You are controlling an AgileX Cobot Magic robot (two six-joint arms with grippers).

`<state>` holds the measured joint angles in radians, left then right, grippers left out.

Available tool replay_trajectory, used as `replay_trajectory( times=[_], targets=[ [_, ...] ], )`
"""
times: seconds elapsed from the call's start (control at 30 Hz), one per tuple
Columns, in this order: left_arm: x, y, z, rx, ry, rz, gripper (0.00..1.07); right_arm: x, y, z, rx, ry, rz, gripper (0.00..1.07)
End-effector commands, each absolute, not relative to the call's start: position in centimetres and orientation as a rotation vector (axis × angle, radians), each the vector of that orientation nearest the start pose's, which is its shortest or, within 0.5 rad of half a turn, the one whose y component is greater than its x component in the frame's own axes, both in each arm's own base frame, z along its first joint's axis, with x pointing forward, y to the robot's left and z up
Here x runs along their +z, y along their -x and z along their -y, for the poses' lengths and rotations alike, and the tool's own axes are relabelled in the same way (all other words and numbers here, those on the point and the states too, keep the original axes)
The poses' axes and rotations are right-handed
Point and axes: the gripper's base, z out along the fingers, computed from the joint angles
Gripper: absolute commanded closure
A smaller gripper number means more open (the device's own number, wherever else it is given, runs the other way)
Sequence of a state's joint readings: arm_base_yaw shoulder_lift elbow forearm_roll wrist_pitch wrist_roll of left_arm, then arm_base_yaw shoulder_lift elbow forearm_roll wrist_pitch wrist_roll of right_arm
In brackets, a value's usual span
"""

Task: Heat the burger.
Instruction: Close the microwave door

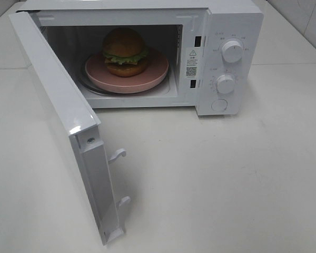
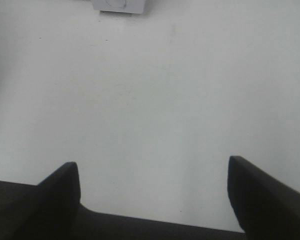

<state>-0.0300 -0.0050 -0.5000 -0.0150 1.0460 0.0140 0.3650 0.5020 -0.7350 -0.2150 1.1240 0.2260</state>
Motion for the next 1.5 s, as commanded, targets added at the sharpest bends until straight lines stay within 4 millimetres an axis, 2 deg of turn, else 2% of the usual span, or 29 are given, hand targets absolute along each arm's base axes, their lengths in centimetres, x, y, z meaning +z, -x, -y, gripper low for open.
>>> replay_trajectory(
  times=[0.03, 0.2, 0.5, 0.97, 1.5],
  targets=[
    [27.8, 0.8, 0.1, -0.030, -0.044, -1.998, 0.08, 32.2, -5.9, -0.2, 0.003, 0.166, -2.291, 0.31],
    [27.8, 0.8, 0.1, -0.030, -0.044, -1.998, 0.08, 30.6, -3.7, 0.1, 0.055, 0.085, -2.196, 0.31],
    [27.8, 0.8, 0.1, -0.030, -0.044, -1.998, 0.08, 28.4, -2.0, 0.3, 0.062, -0.021, -2.122, 0.31],
    [27.8, 0.8, 0.1, -0.030, -0.044, -1.998, 0.08, 28.2, 0.8, 0.6, 0.071, -0.053, -1.947, 0.31],
    [27.8, 0.7, 0.1, -0.030, -0.044, -1.999, 0.08, 28.2, 0.7, 0.6, 0.070, -0.053, -1.950, 0.31]
  ],
)
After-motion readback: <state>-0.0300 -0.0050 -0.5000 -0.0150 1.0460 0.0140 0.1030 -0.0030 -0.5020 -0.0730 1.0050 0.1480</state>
